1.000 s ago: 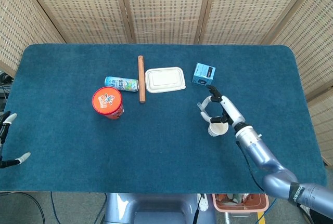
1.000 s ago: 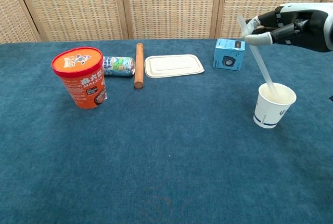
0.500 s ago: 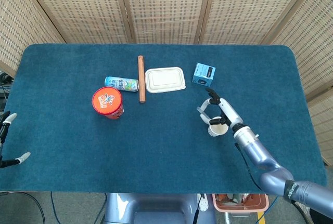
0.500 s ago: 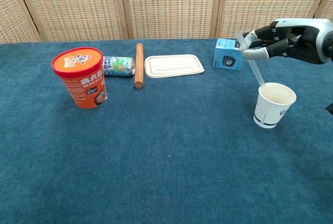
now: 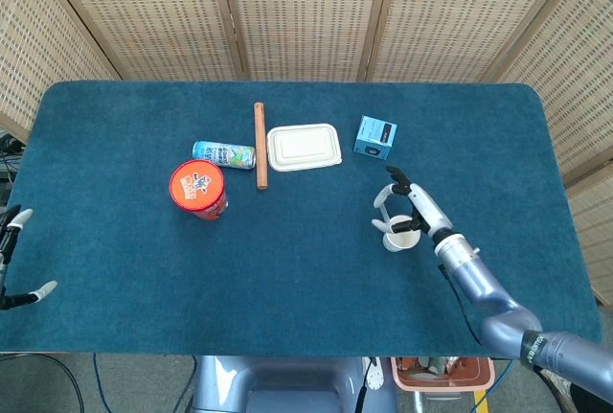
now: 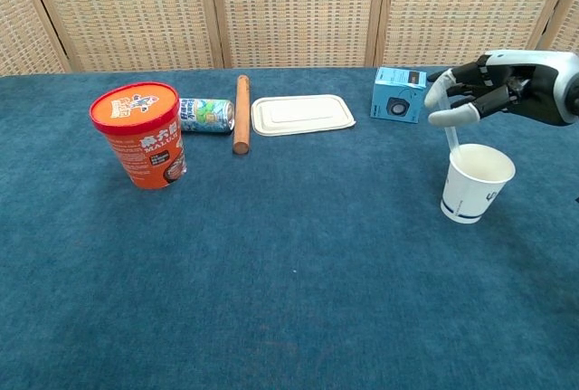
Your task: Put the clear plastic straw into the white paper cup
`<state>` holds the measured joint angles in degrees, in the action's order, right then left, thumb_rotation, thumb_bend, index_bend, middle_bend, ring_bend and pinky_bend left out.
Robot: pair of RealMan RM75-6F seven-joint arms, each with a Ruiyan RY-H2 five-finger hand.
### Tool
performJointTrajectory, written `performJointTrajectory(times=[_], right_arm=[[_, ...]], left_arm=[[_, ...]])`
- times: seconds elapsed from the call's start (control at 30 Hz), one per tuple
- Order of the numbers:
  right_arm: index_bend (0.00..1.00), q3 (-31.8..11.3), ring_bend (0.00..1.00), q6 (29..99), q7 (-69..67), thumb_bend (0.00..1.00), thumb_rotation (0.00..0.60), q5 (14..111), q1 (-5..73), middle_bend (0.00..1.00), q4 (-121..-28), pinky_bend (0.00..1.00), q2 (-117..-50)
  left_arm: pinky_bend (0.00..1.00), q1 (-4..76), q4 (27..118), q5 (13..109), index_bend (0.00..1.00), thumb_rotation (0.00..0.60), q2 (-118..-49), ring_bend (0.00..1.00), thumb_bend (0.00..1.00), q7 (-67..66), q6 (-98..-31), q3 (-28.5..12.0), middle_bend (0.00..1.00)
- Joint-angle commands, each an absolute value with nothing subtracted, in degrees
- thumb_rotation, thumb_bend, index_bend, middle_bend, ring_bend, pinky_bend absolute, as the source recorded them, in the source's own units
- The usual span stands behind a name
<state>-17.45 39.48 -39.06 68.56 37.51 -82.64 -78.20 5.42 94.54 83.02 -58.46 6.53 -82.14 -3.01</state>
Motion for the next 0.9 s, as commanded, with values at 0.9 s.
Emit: performJointTrajectory(times=[0.9], right_arm=[[0.03, -3.5, 0.0, 80.5, -13.3, 0.0, 0.6, 99.9, 17.0, 0.0, -79.2, 0.0, -69.6]], left_arm=[[0.0, 3.8, 94.6, 85.4, 0.0, 0.6, -58.5, 0.0, 0.12, 6.5, -85.6, -2.3, 0.0]])
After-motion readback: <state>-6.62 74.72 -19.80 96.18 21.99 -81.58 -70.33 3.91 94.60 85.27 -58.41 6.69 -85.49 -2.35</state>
